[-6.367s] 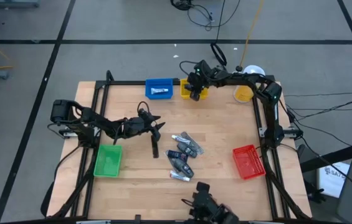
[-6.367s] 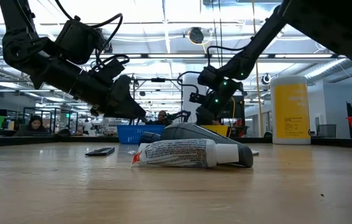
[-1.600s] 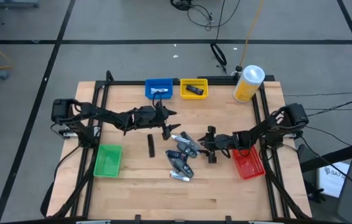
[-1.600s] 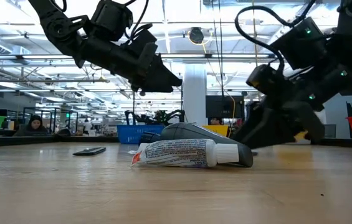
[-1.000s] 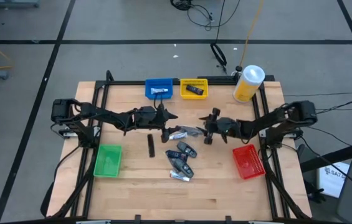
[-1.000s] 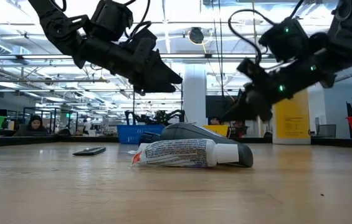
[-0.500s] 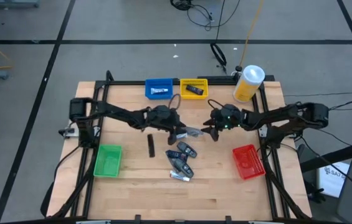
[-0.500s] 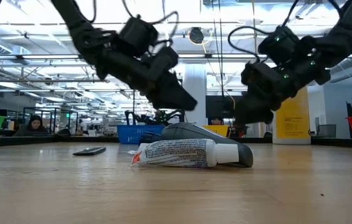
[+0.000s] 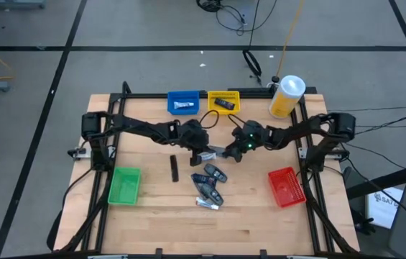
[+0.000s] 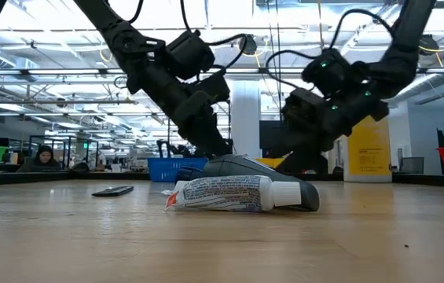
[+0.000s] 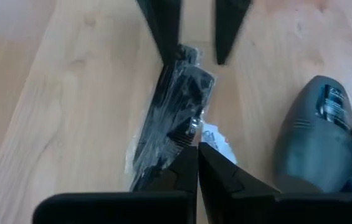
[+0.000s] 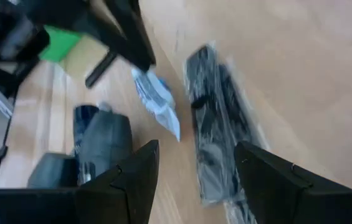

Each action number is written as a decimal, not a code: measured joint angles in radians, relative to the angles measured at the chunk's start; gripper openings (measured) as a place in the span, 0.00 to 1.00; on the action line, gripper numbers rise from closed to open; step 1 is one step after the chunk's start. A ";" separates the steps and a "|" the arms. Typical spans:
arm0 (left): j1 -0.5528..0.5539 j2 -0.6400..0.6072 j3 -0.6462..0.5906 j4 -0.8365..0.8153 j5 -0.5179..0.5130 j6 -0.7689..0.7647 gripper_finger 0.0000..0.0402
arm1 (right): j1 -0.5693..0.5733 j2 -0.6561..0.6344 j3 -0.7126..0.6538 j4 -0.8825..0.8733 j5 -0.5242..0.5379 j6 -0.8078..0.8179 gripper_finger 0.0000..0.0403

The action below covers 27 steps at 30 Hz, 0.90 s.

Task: Pick & Place Travel size toiletries
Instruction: Put the black hair comb into the green bin

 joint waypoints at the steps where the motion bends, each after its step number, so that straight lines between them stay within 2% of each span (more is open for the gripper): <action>1: 0.003 0.000 -0.005 0.002 0.000 -0.003 0.02 | 0.000 0.017 0.019 -0.013 -0.004 -0.003 0.50; 6: 0.005 -0.001 -0.042 0.029 0.000 -0.022 0.02 | 0.000 0.068 0.081 -0.106 -0.003 -0.019 0.50; 13: 0.001 0.019 -0.083 0.132 0.048 -0.065 0.01 | 0.000 0.101 0.092 -0.107 -0.004 -0.014 0.50; 22: 0.003 0.157 -0.082 0.246 0.101 -0.124 0.02 | 0.000 0.092 0.091 -0.092 -0.001 -0.015 0.50; 27: 0.002 0.187 -0.081 0.285 0.102 -0.141 0.01 | -0.001 0.053 0.088 -0.097 0.002 -0.014 0.50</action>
